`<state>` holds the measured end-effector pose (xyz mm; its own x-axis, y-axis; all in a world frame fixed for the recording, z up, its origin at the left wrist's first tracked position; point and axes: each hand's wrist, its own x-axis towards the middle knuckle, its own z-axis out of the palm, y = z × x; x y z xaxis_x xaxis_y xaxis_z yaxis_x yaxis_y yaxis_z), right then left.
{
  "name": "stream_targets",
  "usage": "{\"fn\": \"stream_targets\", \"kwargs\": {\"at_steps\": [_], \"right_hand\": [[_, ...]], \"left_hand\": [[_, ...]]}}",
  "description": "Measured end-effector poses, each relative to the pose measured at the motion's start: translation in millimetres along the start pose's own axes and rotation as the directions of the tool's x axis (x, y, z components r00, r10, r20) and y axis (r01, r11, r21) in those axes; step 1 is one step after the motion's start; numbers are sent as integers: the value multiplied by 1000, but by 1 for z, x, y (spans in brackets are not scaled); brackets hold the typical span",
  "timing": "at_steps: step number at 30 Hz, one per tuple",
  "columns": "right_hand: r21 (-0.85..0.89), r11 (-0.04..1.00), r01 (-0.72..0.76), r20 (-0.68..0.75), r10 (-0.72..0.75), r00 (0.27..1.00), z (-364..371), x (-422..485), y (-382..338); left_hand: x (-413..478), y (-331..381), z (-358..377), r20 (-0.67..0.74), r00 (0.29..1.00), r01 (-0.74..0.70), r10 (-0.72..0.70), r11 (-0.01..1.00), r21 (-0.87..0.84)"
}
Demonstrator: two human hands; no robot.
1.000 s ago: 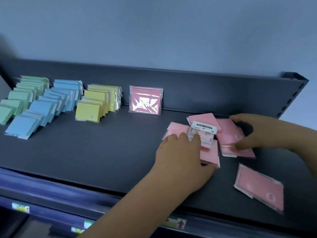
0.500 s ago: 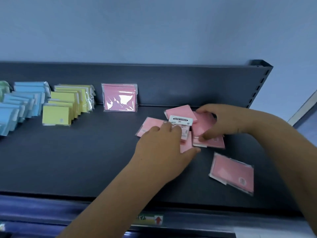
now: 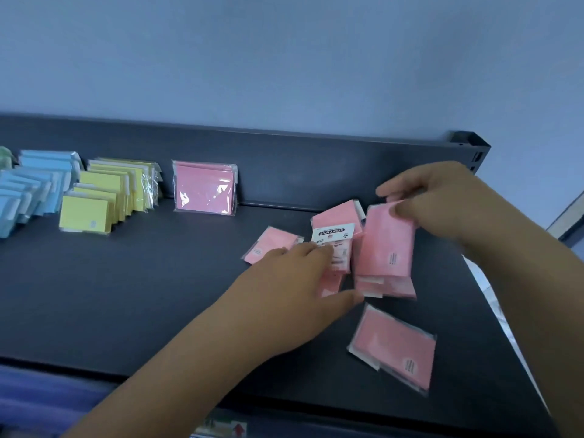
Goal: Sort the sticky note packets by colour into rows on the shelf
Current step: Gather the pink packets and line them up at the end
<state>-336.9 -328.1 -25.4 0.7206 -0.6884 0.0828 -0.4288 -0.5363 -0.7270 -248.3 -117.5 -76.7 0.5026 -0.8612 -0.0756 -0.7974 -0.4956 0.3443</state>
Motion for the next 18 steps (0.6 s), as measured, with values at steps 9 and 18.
{"fn": "stream_targets", "kwargs": {"at_steps": [9, 18], "right_hand": [[363, 882, 300, -355, -167, 920, 31, -42, -68], [707, 707, -22, -71, 102, 992, 108, -39, -120]], "left_hand": [[-4, -25, -34, -157, 983, -81, -99, 530, -844], [-15, -116, -71, -209, 943, -192, -258, 88, -977]]}}
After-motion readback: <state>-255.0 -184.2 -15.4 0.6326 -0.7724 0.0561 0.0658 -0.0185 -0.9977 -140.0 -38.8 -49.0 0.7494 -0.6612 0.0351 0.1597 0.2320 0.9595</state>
